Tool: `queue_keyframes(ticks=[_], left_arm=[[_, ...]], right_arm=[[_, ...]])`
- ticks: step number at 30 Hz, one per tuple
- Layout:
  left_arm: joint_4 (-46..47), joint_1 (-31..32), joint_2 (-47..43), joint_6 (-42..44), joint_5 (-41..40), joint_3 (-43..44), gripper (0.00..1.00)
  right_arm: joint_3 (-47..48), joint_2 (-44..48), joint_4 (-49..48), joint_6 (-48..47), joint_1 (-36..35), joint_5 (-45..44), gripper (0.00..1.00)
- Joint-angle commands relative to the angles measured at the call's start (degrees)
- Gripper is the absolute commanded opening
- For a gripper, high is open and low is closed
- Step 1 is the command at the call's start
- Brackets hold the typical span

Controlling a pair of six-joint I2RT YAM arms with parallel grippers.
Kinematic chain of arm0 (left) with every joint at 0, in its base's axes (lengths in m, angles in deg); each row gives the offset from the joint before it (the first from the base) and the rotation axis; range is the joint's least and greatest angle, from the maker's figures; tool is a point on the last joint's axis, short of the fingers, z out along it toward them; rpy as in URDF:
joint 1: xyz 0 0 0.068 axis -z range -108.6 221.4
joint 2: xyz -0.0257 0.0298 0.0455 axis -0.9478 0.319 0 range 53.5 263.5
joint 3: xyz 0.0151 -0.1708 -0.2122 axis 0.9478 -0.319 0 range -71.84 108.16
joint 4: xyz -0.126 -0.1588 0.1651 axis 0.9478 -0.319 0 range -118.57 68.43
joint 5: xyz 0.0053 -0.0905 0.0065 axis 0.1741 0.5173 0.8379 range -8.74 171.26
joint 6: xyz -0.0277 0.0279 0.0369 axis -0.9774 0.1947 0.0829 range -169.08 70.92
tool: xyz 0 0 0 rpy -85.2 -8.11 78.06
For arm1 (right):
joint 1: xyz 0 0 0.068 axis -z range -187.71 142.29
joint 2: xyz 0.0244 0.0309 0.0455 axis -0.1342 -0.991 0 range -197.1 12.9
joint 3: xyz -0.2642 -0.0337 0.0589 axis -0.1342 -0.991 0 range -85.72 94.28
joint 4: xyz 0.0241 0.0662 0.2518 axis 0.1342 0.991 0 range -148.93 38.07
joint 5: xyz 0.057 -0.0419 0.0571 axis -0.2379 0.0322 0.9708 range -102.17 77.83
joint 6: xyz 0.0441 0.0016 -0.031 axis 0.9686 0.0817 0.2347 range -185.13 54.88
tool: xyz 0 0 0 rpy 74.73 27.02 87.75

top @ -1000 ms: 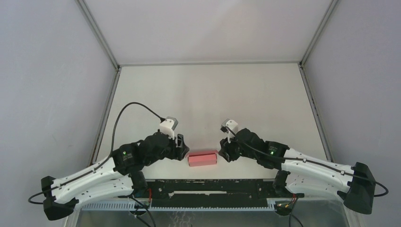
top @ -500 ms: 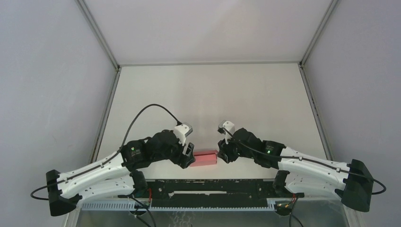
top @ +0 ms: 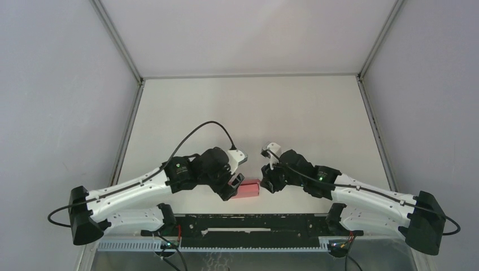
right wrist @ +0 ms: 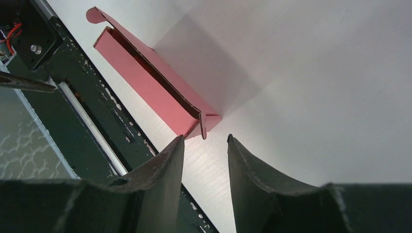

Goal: Fold the paper box
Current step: Close the paper box at the center of the board.

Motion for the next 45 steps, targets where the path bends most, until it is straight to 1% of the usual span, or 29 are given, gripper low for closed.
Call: queue_keyframes(ticks=[1,6,14,25,34,45], left_arm=[[-2.02,0.25,3.36,6.02,-0.09,5.67,0.81],[-2.32,0.25,6.17,8.19,-0.10,6.98,0.81],[-0.67,0.25,7.48,8.18,3.46,5.71,0.81],[0.96,0.25,11.18,8.49,4.86,5.85,0.81],[1.45,0.25,12.44,8.84,4.27,6.40,0.80],[0.38,0.25,13.25,8.15,2.71,5.88,0.75]], right_arm=[[2.83,1.23,-3.44,0.00,0.91,2.07,0.47],[2.83,0.78,-3.81,0.10,1.60,2.86,0.47],[2.83,-0.11,-4.33,0.03,2.30,4.08,0.47],[2.83,-0.75,-4.43,0.02,2.80,4.87,0.47],[2.58,-0.54,-4.41,-0.17,3.55,5.55,0.47],[2.21,-1.27,-4.96,0.18,3.98,5.83,0.46]])
